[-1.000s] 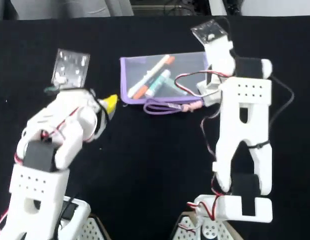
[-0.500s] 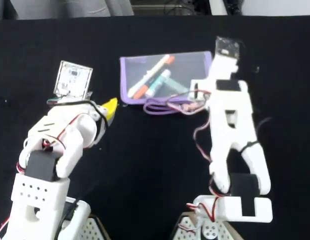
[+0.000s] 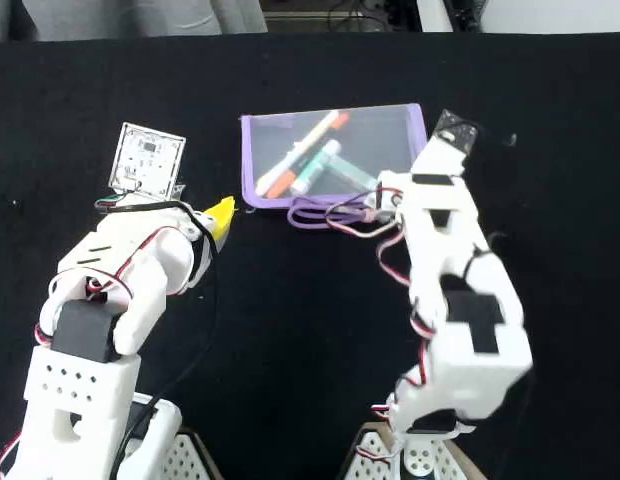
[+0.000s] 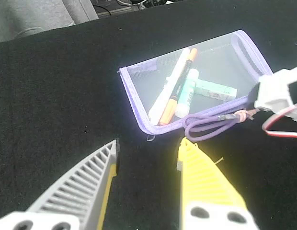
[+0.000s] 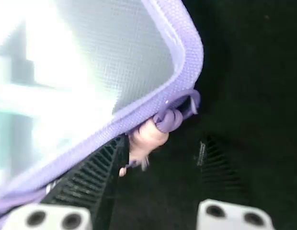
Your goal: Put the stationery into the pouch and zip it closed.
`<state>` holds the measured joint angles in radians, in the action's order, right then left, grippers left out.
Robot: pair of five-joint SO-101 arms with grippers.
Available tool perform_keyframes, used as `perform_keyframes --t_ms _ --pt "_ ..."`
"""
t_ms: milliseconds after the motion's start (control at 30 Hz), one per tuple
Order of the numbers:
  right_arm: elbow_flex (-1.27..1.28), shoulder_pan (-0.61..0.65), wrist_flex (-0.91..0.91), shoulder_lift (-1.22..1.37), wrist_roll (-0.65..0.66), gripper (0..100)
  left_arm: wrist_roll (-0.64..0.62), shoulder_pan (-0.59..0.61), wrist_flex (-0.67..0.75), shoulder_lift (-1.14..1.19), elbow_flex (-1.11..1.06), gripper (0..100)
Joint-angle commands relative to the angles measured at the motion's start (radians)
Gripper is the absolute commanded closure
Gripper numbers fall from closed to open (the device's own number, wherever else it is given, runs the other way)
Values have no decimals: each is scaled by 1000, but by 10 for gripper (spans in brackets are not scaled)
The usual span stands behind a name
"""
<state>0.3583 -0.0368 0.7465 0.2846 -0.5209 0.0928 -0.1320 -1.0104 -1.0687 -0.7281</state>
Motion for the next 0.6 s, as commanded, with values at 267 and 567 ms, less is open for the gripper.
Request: perform_keyframes --t_ms 267,567 --pt "-400 8 278 223 -58 890 5 -2 14 -18 -2 791" --pt "-455 9 376 193 -48 988 5 -4 18 -20 -13 789"
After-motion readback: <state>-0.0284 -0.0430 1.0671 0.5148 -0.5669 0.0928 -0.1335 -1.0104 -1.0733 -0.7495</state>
